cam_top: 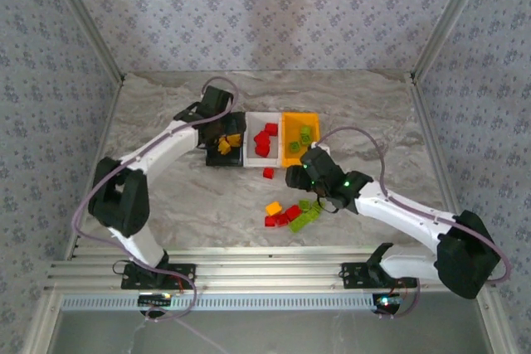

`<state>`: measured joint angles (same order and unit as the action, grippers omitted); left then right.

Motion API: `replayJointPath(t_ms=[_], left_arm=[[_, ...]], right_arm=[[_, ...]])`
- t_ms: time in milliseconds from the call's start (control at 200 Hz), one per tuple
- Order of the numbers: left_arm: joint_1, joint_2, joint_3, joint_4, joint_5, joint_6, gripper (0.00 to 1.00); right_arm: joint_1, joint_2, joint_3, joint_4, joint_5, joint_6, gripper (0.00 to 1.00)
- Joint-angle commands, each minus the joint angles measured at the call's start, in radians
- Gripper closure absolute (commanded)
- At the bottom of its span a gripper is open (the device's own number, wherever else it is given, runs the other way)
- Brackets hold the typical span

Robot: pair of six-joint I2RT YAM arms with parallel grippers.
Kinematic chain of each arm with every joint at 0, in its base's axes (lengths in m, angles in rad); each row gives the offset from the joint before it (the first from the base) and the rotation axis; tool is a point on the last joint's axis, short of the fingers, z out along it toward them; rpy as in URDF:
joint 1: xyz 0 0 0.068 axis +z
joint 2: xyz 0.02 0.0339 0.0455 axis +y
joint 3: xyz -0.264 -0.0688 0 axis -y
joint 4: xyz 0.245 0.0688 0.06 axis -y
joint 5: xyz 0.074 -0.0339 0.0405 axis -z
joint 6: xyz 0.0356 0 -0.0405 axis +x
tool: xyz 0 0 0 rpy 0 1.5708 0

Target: Sort the legos into containers by color

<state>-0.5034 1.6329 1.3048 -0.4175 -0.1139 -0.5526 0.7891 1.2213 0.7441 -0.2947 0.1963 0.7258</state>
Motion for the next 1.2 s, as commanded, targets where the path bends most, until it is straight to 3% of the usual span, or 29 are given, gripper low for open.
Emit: replayJointPath(t_ms=[0,115,345,510,944,1194], left_arm=[[-0.054,-0.170,-0.055,0.028,0.064,-0.020,0.12],[-0.132,-0.332,-0.190,0.072,0.068,-0.047,0.01],[-0.273,-0.603,-0.501,0.128,0.030,-0.147,0.01],[-0.294,-0.713,-0.646,0.099,0.013,-0.213,0.00],[-0.294,-0.787,-0.713,0.053,-0.052,-0.245,0.01],[-0.293,-0.787,-0.707,0.038,-0.070,-0.245,0.01]], right_arm=[[0.042,0.041,0.031,-0.006,-0.016,-0.009,0.25],[0.095,0.096,0.043,-0.011,-0.015,-0.019,0.25],[0.158,0.149,0.039,-0.085,0.048,-0.015,0.28],[0.189,0.147,0.012,-0.103,0.031,-0.012,0.33],[0.263,0.261,0.001,-0.171,0.092,0.045,0.37],[0.269,0.256,0.011,-0.183,0.115,0.044,0.52]])
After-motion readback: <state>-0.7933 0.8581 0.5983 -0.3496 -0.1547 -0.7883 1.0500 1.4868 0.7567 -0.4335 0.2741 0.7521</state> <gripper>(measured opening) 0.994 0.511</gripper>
